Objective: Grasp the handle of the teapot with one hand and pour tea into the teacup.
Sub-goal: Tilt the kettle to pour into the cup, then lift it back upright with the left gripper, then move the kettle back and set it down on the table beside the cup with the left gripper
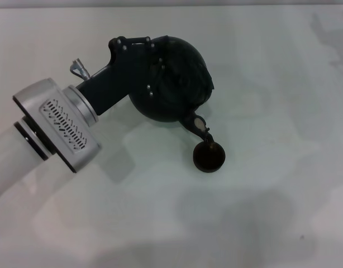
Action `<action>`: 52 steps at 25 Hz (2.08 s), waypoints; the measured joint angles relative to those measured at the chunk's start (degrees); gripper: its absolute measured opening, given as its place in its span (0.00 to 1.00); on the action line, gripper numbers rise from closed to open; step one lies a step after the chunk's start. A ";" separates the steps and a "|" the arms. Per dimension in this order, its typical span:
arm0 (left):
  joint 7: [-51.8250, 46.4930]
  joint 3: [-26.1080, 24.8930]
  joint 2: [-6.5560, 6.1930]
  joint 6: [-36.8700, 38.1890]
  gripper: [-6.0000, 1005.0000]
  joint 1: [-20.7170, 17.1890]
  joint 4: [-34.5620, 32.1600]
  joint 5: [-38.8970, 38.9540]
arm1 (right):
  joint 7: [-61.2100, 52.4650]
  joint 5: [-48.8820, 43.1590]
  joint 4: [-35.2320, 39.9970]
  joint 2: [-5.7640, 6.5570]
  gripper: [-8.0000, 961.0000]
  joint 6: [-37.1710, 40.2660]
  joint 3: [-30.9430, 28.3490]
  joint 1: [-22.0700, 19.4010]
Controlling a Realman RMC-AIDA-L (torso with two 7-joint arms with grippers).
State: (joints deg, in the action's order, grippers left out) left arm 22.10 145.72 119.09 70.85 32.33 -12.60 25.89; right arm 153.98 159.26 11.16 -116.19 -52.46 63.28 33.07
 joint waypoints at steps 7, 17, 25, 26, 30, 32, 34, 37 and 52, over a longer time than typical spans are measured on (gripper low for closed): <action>-5.95 -0.19 0.00 0.00 0.09 -1.55 -1.11 0.62 | 0.00 0.00 -0.16 0.00 0.86 0.00 0.00 0.07; -12.15 -1.70 0.02 -0.23 0.09 -2.80 -1.12 0.97 | 0.00 0.00 -0.62 0.00 0.86 -0.17 0.14 0.00; -15.33 -2.26 0.18 -0.45 0.09 -6.09 -3.44 5.57 | -0.46 0.00 -0.62 0.00 0.86 -0.34 0.41 -0.28; -15.81 -2.26 0.19 -0.46 0.09 -6.84 -4.25 7.11 | -0.47 0.00 -0.62 0.00 0.86 -0.35 0.54 -0.23; -16.85 -2.22 0.42 -0.51 0.09 -10.22 -8.11 14.82 | -0.55 0.00 -0.62 0.00 0.86 -0.35 0.70 -0.01; -17.64 -1.95 0.47 -0.60 0.09 -11.79 -9.47 17.85 | -0.55 0.00 -0.62 0.00 0.86 -0.35 0.71 0.05; -18.13 -1.82 0.61 -0.76 0.09 -13.30 -10.15 20.38 | -0.57 0.00 -0.62 0.00 0.86 -0.35 0.71 0.10; -18.33 -1.72 0.72 -1.26 0.09 -14.52 -11.27 22.47 | -0.58 0.00 -0.62 0.00 0.86 -0.40 0.71 0.26; -19.01 5.72 0.79 -3.44 0.10 -16.24 -14.59 32.41 | -0.62 0.00 -0.62 0.00 0.86 -0.25 0.71 0.32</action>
State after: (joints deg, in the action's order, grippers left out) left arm 3.09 151.44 119.89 67.40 16.08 -27.19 58.30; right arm 153.37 159.25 10.55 -116.19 -52.71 63.98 33.40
